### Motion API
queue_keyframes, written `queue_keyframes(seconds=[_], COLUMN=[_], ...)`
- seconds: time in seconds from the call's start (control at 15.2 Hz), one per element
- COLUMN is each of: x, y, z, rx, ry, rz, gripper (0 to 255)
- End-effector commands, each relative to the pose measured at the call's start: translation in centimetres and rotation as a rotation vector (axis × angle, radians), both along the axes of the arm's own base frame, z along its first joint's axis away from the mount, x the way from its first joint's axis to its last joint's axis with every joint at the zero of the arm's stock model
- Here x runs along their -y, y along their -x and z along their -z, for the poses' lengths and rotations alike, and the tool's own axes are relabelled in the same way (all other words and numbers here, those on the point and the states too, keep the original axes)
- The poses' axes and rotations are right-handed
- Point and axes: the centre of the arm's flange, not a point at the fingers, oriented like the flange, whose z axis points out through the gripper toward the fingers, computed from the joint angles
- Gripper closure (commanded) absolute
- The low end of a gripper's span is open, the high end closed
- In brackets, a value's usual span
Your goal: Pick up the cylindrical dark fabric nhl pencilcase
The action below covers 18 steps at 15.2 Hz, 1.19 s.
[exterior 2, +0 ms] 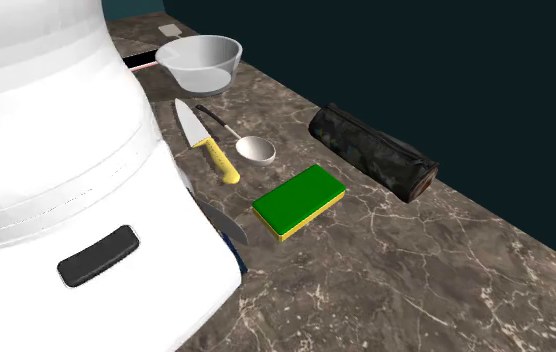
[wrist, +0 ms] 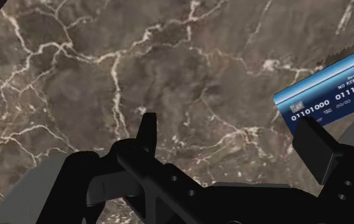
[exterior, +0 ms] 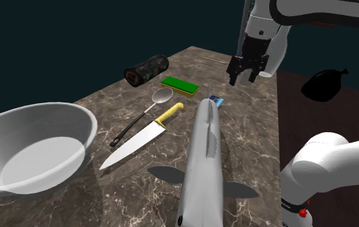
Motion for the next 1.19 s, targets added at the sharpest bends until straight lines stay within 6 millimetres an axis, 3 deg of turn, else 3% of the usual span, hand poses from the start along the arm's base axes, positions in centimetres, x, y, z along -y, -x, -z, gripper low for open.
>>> queue_keyframes(seconds=[0.0, 0.59, 1.12], x=[-1.9, -9.6, -14.7], y=[-1.3, -8.3, -16.0], z=[0.5, 0.8, 0.2], rx=[0.014, 0.076, 0.132], ry=[-0.02, -0.1, -0.172], rz=[0.061, 0.314, 0.539], gripper=[0, 0, 0])
